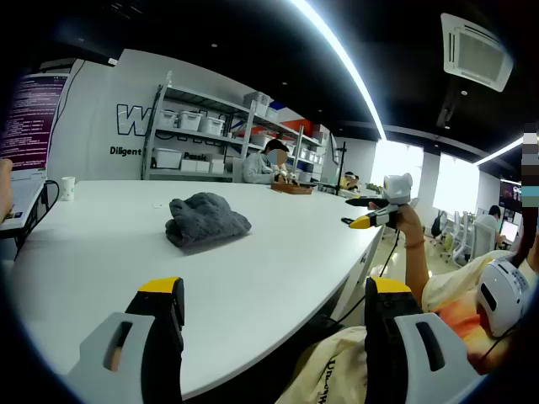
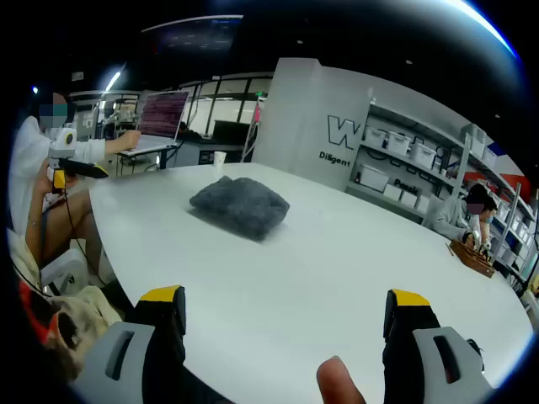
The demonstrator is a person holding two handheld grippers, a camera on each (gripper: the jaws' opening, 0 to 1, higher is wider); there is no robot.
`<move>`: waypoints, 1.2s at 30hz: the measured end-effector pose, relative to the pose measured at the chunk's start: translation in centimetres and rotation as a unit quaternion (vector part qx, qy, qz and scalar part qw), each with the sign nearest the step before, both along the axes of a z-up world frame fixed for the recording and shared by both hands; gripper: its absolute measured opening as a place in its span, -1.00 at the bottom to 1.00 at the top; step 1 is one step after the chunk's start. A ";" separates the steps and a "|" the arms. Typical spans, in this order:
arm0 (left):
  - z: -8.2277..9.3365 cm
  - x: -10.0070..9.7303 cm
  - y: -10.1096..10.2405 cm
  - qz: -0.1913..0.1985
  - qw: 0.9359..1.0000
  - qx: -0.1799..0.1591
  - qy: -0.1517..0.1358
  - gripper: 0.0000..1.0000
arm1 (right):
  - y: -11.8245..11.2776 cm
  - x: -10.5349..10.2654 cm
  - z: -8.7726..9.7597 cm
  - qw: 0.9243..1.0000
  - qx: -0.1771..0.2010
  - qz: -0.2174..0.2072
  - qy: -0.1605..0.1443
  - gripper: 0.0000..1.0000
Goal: Open the folded towel by lifting each exposed corner and separating the folded layers until the towel lies flat within the target outline without major curled edges
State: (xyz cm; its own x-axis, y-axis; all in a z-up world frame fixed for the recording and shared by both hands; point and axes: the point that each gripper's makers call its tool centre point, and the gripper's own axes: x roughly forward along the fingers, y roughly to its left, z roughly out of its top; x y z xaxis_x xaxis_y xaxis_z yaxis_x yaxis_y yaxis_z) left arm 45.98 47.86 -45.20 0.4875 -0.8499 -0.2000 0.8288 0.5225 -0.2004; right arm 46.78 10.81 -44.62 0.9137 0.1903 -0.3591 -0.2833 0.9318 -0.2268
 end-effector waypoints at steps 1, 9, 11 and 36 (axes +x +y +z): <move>-0.2 0.2 -0.1 -0.002 1.000 0.002 0.003 0.73 | -0.1 0.1 0.1 1.000 0.001 0.000 -0.001 0.98; -1.7 2.9 -1.6 -0.010 1.000 0.001 0.009 0.78 | -0.4 2.1 -0.8 1.000 0.018 0.002 0.007 0.98; -2.7 3.7 -1.6 -0.005 1.000 0.015 0.012 0.79 | -0.2 2.2 -0.8 1.000 0.021 0.009 0.005 0.98; -0.4 16.0 -1.4 0.070 0.997 -0.018 -0.030 0.81 | 2.9 8.2 -2.2 0.996 0.047 0.076 0.022 0.99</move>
State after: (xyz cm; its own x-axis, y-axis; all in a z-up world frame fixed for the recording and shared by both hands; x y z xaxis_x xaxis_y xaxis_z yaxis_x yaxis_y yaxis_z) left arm 62.00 46.43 -45.61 0.6126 -0.7784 -0.1371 0.7588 0.6278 -0.1734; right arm 54.96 13.67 -46.87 0.8559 0.3596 -0.3717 -0.4302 0.8939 -0.1258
